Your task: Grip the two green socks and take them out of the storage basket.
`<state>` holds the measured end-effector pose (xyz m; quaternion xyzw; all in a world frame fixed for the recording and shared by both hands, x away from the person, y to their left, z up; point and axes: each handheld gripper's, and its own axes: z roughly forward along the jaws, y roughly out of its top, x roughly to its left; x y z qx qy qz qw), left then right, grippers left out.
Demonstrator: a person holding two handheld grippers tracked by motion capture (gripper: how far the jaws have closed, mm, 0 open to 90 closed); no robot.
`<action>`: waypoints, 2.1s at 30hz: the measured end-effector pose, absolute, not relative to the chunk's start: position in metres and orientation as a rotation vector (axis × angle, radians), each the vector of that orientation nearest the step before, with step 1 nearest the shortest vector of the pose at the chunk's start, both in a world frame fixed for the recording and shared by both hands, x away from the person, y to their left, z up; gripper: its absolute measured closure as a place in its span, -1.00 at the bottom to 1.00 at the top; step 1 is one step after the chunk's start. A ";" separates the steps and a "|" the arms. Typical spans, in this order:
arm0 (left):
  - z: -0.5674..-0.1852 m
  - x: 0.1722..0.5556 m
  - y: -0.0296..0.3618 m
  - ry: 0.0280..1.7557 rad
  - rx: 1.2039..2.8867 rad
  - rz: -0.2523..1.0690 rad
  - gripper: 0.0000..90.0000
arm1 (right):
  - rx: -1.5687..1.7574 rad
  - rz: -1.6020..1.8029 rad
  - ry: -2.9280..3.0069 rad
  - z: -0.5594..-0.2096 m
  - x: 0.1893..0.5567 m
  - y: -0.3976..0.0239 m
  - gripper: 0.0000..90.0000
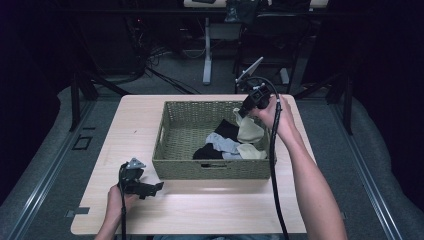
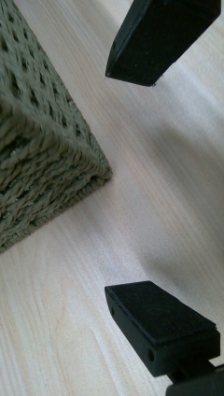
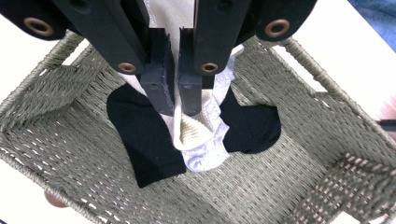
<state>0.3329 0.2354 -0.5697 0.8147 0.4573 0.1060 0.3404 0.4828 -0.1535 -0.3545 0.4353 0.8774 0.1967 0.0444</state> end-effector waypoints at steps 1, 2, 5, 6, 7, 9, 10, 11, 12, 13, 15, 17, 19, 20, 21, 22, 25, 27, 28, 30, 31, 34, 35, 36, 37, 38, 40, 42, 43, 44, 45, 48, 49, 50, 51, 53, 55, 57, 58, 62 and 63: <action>-0.569 0.332 0.235 1.190 2.116 0.274 -1.00 | 1.340 0.608 2.676 -0.354 0.482 -0.154 0.91; -0.568 0.331 0.233 1.192 2.113 0.277 -1.00 | 1.334 0.609 2.675 -0.353 0.482 -0.155 0.91; -0.567 0.327 0.227 1.193 2.113 0.276 -1.00 | 1.333 0.602 2.668 -0.349 0.480 -0.158 0.91; -0.566 0.326 0.226 1.192 2.116 0.275 -1.00 | 1.338 0.608 2.664 -0.348 0.480 -0.159 0.91; -0.566 0.326 0.226 1.192 2.116 0.275 -1.00 | 1.342 0.612 2.656 -0.347 0.479 -0.160 0.91; -0.566 0.325 0.225 1.207 2.118 0.270 -1.00 | 1.350 0.624 2.646 -0.346 0.479 -0.161 0.91; -0.565 0.325 0.225 1.223 2.105 0.283 -1.00 | 1.340 0.597 2.657 -0.341 0.479 -0.166 0.91; -0.564 0.325 0.226 1.228 2.094 0.296 -1.00 | 1.342 0.604 2.649 -0.340 0.479 -0.168 0.91; -0.563 0.324 0.227 1.235 2.086 0.294 -1.00 | 1.345 0.606 2.646 -0.338 0.478 -0.170 0.91; -0.562 0.324 0.228 1.240 2.079 0.304 -1.00 | 1.350 0.613 2.639 -0.337 0.477 -0.172 0.91; -0.560 0.322 0.229 1.244 2.064 0.326 -0.99 | 1.355 0.602 2.633 -0.334 0.476 -0.177 0.91; -0.560 0.319 0.231 1.243 2.054 0.328 -0.98 | 1.366 0.611 2.617 -0.331 0.474 -0.182 0.91; -0.562 0.317 0.235 1.249 2.059 0.318 -0.98 | 1.372 0.617 2.610 -0.327 0.473 -0.188 0.91; -0.562 0.317 0.237 1.254 2.056 0.314 -0.98 | 1.377 0.613 2.602 -0.325 0.472 -0.191 0.91; -0.562 0.317 0.237 1.263 2.048 0.310 -0.98 | 1.389 0.621 2.587 -0.324 0.471 -0.194 0.91; -0.562 0.318 0.237 1.254 2.056 0.320 -0.98 | 1.387 0.620 2.582 -0.322 0.470 -0.198 0.91; -0.562 0.318 0.235 1.240 2.074 0.326 -0.98 | 1.414 0.624 2.555 -0.317 0.467 -0.210 0.91; -0.563 0.319 0.235 1.236 2.086 0.325 -0.98 | 1.429 0.628 2.540 -0.315 0.464 -0.218 0.91; -0.563 0.320 0.236 1.238 2.084 0.330 -0.98 | 1.436 0.619 2.533 -0.314 0.463 -0.222 0.91; -0.564 0.322 0.238 1.242 2.080 0.334 -0.98 | 1.458 0.633 2.512 -0.313 0.461 -0.232 0.91; -0.565 0.322 0.239 1.249 2.071 0.347 -0.98 | 1.467 0.637 2.504 -0.312 0.459 -0.237 0.91; -0.566 0.325 0.244 1.255 2.078 0.319 -0.98 | 1.499 0.633 2.470 -0.313 0.456 -0.251 0.91; -0.567 0.326 0.245 1.257 2.072 0.320 -0.98 | 1.505 0.629 2.466 -0.314 0.455 -0.255 0.91; -0.567 0.326 0.245 1.257 2.072 0.320 -0.99 | 1.514 0.630 2.460 -0.316 0.454 -0.259 0.91; -0.569 0.328 0.245 1.257 2.081 0.324 -0.99 | 1.526 0.632 2.452 -0.318 0.452 -0.262 0.91; -0.569 0.328 0.245 1.258 2.086 0.326 -0.99 | 1.533 0.619 2.443 -0.319 0.451 -0.265 0.91; -0.569 0.328 0.243 1.258 2.089 0.332 -0.99 | 1.547 0.599 2.434 -0.323 0.450 -0.271 0.91; -0.569 0.328 0.241 1.251 2.095 0.329 -0.99 | 1.562 0.580 2.422 -0.326 0.449 -0.276 0.91; -0.569 0.329 0.241 1.237 2.101 0.328 -0.99 | 1.570 0.584 2.415 -0.329 0.449 -0.278 0.91; -0.569 0.329 0.241 1.236 2.104 0.329 -0.99 | 1.572 0.574 2.413 -0.331 0.448 -0.280 0.91; -0.569 0.329 0.241 1.236 2.104 0.329 -1.00 | 1.577 0.563 2.408 -0.334 0.448 -0.282 0.91; -0.570 0.330 0.241 1.237 2.101 0.329 -1.00 | 1.597 0.562 2.401 -0.344 0.447 -0.287 0.91; -0.570 0.330 0.241 1.235 2.104 0.328 -1.00 | 1.601 0.558 2.395 -0.347 0.446 -0.289 0.91; -0.570 0.330 0.241 1.236 2.101 0.329 -1.00 | 1.606 0.550 2.395 -0.351 0.446 -0.290 0.91; -0.570 0.330 0.241 1.233 2.102 0.330 -1.00 | 1.614 0.556 2.392 -0.355 0.446 -0.291 0.91; -0.570 0.330 0.241 1.226 2.109 0.331 -1.00 | 1.623 0.542 2.384 -0.363 0.446 -0.294 0.91; -0.570 0.330 0.240 1.228 2.111 0.327 -1.00 | 1.635 0.554 2.386 -0.372 0.445 -0.297 0.91; -0.571 0.331 0.239 1.226 2.112 0.334 -1.00 | 1.644 0.544 2.384 -0.381 0.445 -0.299 0.91; -0.571 0.331 0.239 1.226 2.112 0.335 -1.00 | 1.649 0.542 2.382 -0.386 0.444 -0.299 0.91; -0.572 0.332 0.239 1.226 2.120 0.327 -1.00 | 1.672 0.545 2.384 -0.408 0.443 -0.301 0.91; -0.571 0.333 0.239 1.223 2.122 0.331 -1.00 | 1.678 0.538 2.388 -0.413 0.443 -0.302 0.91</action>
